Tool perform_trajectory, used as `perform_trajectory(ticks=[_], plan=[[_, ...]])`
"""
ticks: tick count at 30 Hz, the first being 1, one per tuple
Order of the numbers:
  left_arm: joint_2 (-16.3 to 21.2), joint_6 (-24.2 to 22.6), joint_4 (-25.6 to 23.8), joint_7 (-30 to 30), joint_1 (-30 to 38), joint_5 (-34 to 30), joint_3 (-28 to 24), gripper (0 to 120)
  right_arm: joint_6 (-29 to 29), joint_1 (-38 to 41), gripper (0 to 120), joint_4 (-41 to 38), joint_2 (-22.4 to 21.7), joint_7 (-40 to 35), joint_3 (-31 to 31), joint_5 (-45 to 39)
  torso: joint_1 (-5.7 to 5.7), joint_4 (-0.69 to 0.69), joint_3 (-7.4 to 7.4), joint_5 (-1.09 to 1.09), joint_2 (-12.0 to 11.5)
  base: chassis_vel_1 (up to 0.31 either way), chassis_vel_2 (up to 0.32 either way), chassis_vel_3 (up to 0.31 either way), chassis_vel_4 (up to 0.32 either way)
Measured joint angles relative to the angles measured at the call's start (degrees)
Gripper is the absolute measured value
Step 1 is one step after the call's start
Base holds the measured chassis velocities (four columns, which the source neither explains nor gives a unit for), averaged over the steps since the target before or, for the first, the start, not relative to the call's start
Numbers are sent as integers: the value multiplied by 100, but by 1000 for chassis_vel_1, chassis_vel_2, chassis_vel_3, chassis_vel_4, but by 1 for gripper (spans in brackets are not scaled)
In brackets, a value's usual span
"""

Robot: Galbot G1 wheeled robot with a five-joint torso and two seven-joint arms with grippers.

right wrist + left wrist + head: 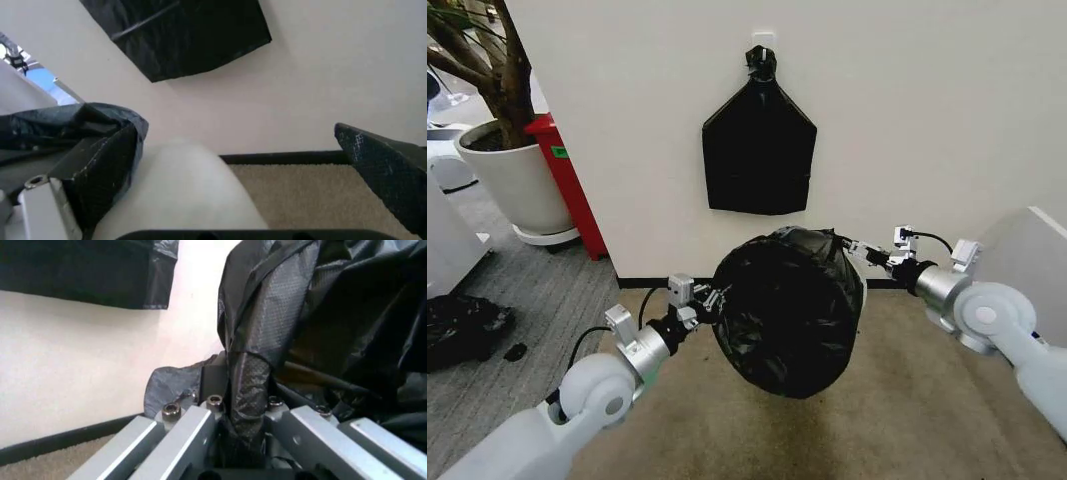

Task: Place the garbage bag over the trash bin.

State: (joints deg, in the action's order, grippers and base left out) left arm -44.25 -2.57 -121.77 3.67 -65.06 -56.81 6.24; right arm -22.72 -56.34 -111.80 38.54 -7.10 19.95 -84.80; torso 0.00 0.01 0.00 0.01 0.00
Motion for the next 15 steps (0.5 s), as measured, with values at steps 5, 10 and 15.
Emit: perform_trajectory(ticks=[5,10,15], plan=[[-86,-21,129,-248,88,-21,-30,0,-45,-254,100,-291,-124,-42,287,-225,0,-2,0,-1,0,0,0,0,0],[-159,-92,215,-530,174,-48,-91,0,-39,-284,100,-578,-213,-233,459,-534,-1,-1,-1,-1,0,0,0,0,0],[-247,-232,208,-1184,237,-249,-98,0,-40,-325,100,-971,-191,-631,693,-721,0,-1,0,-1,0,0,0,0,0]])
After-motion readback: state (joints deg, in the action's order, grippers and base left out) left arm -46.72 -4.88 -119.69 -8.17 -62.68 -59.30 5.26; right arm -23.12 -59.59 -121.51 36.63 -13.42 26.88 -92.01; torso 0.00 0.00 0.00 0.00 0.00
